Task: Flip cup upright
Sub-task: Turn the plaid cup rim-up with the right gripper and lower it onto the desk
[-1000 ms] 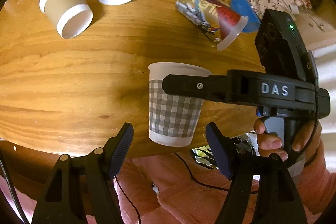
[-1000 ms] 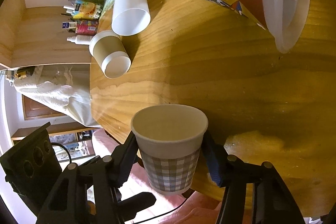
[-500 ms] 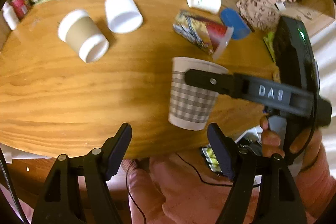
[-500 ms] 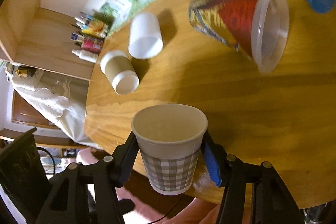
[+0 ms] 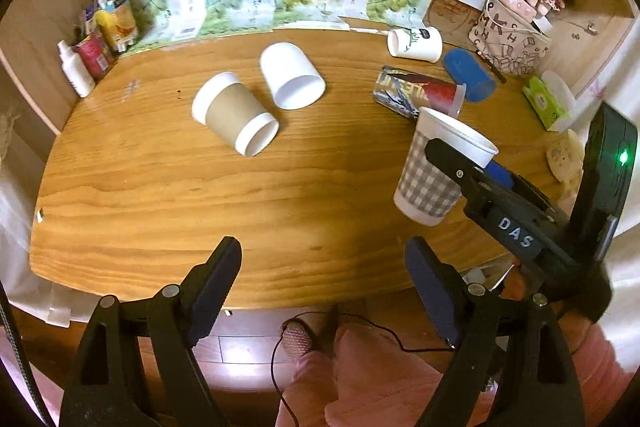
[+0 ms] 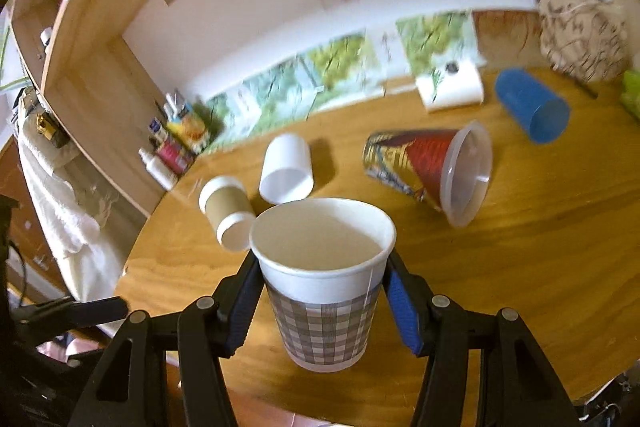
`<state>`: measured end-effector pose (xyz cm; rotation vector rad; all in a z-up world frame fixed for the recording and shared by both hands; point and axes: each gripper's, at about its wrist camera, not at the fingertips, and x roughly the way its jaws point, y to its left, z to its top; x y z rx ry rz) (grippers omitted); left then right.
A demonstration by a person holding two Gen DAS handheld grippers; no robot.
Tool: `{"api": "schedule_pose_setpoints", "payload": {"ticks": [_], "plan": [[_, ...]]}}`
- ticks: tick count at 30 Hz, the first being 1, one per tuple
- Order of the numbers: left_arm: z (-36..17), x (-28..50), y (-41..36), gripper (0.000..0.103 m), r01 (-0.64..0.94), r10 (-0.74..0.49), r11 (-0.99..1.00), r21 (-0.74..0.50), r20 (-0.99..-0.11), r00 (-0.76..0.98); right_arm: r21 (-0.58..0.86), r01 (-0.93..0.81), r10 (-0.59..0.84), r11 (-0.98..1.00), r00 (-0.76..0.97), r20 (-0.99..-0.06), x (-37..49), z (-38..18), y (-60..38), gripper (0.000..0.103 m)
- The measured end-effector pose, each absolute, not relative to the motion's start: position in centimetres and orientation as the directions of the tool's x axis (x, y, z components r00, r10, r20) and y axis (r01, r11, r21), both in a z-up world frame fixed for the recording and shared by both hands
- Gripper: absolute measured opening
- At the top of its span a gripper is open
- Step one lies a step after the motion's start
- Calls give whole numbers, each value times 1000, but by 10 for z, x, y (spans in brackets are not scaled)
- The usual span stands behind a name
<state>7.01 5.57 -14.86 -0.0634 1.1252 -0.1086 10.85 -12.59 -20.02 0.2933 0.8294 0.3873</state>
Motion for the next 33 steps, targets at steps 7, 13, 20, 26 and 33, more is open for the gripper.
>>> {"api": "schedule_pose_setpoints", "payload": {"ticks": [7,13,20,26,33], "plan": [[-142,56,66,87,59,-95,995,-76,-878,470,250,-183,298,951,765,-571,87,-211,-113,60],[-144,50,77,87,42,-85,996,-74,-876,474,172,-175,238,970,834,-498,73,-226,-104,61],[-148,44,82,87,53,-88,996,-72,-888,451,151,-123,180,981,866,-467,71,-239,-100,63],[-150,39,80,87,65,-84,996,-61,-885,458,126,-117,162,985,875,-456,66,-249,-97,64],[-153,34,77,87,76,-79,996,-50,-888,452,103,-128,161,986,875,-457,63,-255,-93,66]]}}
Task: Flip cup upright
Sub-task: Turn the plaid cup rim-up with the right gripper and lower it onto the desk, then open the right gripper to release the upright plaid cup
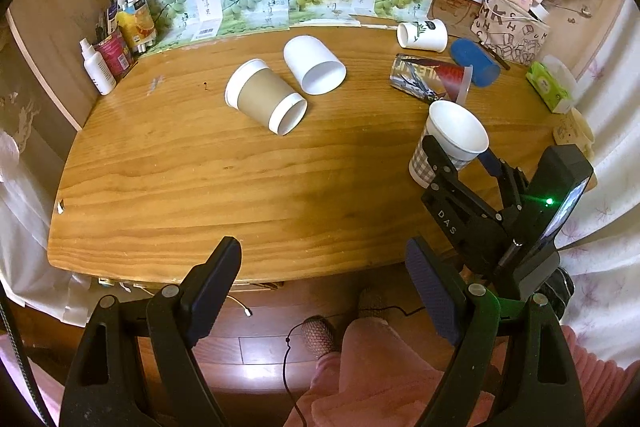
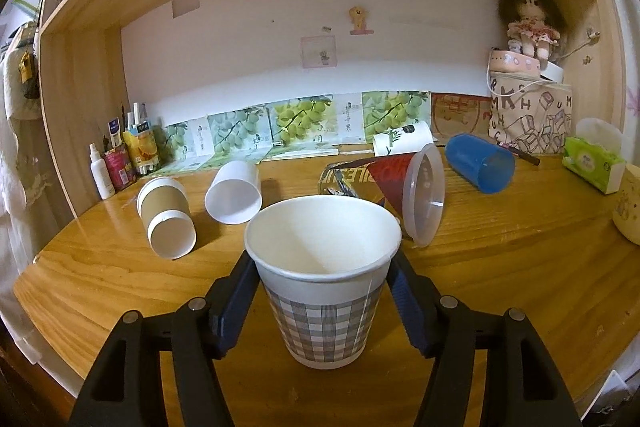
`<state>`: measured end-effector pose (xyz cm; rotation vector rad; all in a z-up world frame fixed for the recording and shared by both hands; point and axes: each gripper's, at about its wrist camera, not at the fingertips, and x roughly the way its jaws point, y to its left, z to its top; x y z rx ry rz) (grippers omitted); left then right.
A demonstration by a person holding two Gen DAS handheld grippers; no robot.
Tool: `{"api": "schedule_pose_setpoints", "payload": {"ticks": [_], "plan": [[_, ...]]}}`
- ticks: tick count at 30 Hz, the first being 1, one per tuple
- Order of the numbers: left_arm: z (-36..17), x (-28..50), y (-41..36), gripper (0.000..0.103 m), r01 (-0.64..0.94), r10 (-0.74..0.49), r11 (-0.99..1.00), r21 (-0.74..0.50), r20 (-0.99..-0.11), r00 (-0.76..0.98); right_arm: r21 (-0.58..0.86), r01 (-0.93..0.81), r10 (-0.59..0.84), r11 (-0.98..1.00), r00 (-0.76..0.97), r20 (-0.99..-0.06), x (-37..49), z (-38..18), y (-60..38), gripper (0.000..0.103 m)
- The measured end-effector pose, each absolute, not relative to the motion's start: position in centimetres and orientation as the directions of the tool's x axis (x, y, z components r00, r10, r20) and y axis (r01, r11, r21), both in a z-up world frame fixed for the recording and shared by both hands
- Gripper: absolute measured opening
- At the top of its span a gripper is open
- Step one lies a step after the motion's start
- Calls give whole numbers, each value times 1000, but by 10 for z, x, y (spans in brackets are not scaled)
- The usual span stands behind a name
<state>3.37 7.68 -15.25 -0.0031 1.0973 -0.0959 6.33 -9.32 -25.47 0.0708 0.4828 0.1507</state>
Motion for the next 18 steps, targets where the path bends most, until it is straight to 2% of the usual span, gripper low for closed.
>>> {"api": "schedule_pose_setpoints", "payload": {"ticks": [12,18], "plan": [[-149,28,69,87,72,-95,995,-68,-878,469,91,-176,198,980,839,-506,58,-256,-91,68],[-151,33,59,87,51,-85,996,-69,-881,466,78,-220,227,972,812,-538,55,-260,-89,80]]}}
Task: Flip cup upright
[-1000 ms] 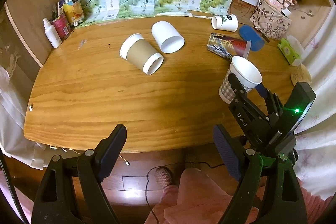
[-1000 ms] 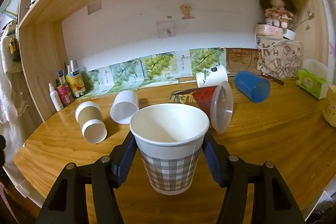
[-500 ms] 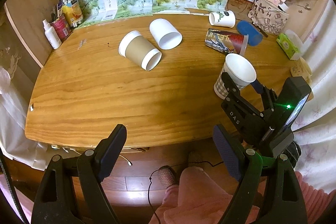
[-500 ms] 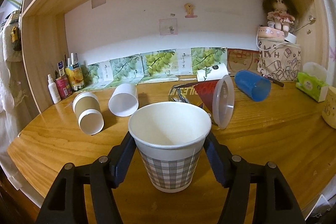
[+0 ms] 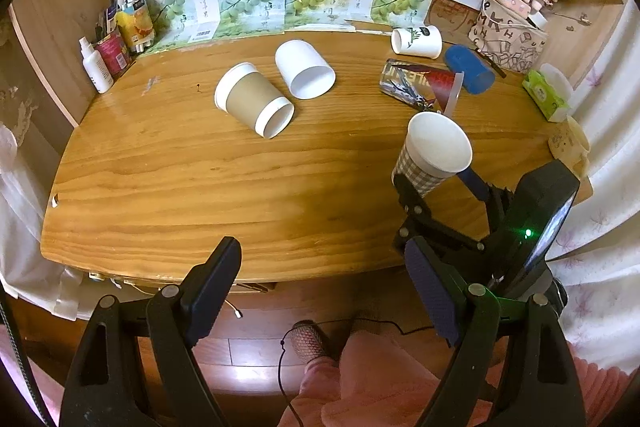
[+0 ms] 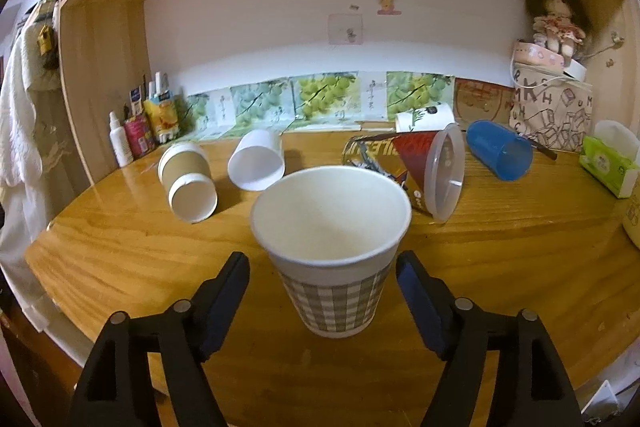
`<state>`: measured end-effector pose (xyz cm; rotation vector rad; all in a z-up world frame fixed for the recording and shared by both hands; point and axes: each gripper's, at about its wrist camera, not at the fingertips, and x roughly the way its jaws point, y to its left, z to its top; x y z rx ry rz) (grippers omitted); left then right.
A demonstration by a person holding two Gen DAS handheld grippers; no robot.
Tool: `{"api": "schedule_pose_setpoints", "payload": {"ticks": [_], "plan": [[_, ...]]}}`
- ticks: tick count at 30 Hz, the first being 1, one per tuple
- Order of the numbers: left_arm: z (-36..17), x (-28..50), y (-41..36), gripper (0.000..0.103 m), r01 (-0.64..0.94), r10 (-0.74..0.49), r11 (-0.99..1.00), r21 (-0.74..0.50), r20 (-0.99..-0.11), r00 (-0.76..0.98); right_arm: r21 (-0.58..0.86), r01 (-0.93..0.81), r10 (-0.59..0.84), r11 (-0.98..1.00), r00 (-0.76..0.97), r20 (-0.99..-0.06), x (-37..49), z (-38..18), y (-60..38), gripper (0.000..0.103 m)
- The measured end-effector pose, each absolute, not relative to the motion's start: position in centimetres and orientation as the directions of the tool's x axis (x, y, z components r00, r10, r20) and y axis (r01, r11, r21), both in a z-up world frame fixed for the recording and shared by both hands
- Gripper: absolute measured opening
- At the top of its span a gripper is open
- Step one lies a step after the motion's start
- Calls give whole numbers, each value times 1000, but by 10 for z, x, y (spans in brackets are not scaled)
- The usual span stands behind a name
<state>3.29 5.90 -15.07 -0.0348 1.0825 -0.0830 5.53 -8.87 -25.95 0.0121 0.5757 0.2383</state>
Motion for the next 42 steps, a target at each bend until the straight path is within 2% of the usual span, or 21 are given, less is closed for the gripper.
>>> {"api": "schedule_pose_setpoints", "payload": {"ticks": [11,16,24,28,34,37,42], "plan": [[-147,51,41,87,-61,-29,996,-63,-892,451,119,-259,268,959,679,-683,40,-264,-117,82],[-133,51,30,87,-106,18,994,-40,-867,499,123,-240,251,963,629,-736,29,-231,-145,84],[-112,44,10,87,-104,36,994,-27,-830,557,123,-190,212,974,581,-786,25,-149,-179,85],[-96,35,1,87,-89,17,995,-45,-803,596,137,-154,202,979,578,-791,22,-119,-189,85],[-72,18,-10,87,-86,20,995,-50,-745,667,231,-89,238,969,595,-768,9,-90,-203,85],[-60,6,-14,87,-86,32,995,-43,-701,713,201,-96,215,975,638,-739,-1,-78,-202,85],[-42,-16,-18,94,-142,106,990,-12,-598,795,154,-122,194,980,736,-649,-22,-57,-199,88]]}}
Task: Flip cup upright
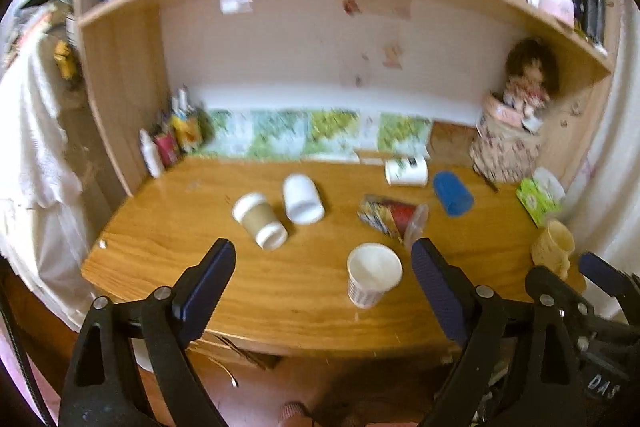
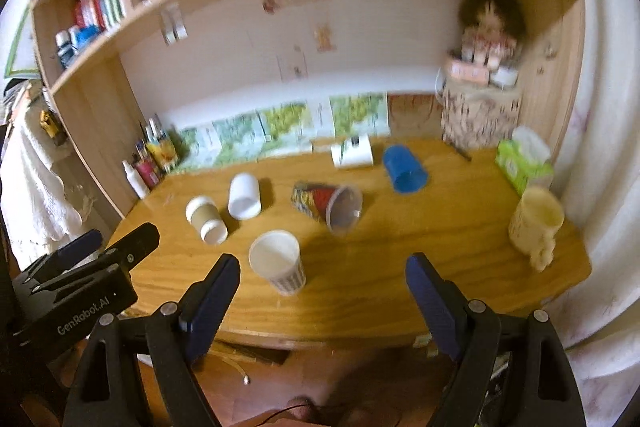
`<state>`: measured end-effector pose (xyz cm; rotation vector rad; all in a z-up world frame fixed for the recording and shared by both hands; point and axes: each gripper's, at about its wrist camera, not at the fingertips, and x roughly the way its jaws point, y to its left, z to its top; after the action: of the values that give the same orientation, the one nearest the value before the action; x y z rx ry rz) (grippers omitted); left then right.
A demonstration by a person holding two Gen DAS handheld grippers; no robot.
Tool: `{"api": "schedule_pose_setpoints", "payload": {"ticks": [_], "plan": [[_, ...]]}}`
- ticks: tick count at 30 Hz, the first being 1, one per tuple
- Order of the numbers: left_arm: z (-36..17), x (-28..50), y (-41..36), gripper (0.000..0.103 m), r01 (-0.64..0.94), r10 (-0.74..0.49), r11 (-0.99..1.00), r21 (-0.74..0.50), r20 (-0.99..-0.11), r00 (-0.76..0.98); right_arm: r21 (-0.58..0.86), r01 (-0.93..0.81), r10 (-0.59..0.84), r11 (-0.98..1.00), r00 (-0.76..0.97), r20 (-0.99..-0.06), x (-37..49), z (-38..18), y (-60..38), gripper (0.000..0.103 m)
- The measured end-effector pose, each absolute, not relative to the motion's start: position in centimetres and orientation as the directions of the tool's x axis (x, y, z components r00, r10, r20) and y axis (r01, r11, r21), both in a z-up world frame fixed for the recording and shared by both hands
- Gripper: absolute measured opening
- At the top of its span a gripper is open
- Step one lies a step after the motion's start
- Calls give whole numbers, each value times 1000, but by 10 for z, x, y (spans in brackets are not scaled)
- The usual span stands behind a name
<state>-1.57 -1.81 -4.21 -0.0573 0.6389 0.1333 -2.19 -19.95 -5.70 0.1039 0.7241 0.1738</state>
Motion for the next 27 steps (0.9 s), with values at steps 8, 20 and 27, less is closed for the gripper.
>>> {"api": "schedule_pose_setpoints", "payload": {"ticks": [8,20,27], "plan": [[-28,-44,-19,103,-218,198,976,11,-463,864,130,-151,198,980,804,-561,-39,-49,-203,102],[-23,-56,-23,103,-263,254,964,33,-399,881,131,-165,209,978,847,-488,-51,-45,-208,103],[-20,-61,-24,103,-252,253,966,53,-375,892,140,-170,217,976,852,-476,-50,-44,-209,103]]}}
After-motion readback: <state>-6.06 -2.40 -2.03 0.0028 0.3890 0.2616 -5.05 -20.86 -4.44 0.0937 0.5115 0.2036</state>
